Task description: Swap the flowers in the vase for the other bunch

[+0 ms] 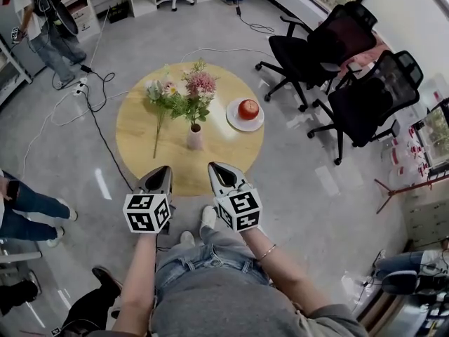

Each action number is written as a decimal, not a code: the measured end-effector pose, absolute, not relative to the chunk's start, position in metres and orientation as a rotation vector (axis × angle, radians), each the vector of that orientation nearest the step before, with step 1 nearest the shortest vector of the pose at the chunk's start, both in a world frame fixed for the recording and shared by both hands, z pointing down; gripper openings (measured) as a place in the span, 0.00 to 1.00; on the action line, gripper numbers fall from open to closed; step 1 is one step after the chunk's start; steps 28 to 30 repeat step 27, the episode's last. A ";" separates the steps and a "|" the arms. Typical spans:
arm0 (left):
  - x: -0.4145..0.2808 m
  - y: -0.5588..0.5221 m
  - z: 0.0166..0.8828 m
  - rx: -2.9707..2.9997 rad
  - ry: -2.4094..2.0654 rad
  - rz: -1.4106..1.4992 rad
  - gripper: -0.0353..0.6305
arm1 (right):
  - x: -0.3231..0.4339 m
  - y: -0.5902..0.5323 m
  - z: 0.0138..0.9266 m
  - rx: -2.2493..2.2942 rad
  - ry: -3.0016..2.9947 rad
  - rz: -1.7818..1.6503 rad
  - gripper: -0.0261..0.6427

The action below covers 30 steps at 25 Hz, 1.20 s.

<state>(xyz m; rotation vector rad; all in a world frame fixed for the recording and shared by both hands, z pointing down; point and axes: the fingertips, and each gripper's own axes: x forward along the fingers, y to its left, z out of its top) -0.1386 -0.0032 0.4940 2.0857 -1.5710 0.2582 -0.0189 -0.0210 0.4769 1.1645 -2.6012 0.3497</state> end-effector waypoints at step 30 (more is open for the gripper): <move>-0.158 0.061 0.462 2.174 -1.582 0.222 0.08 | -0.011 0.045 0.460 1.339 -2.544 0.414 0.05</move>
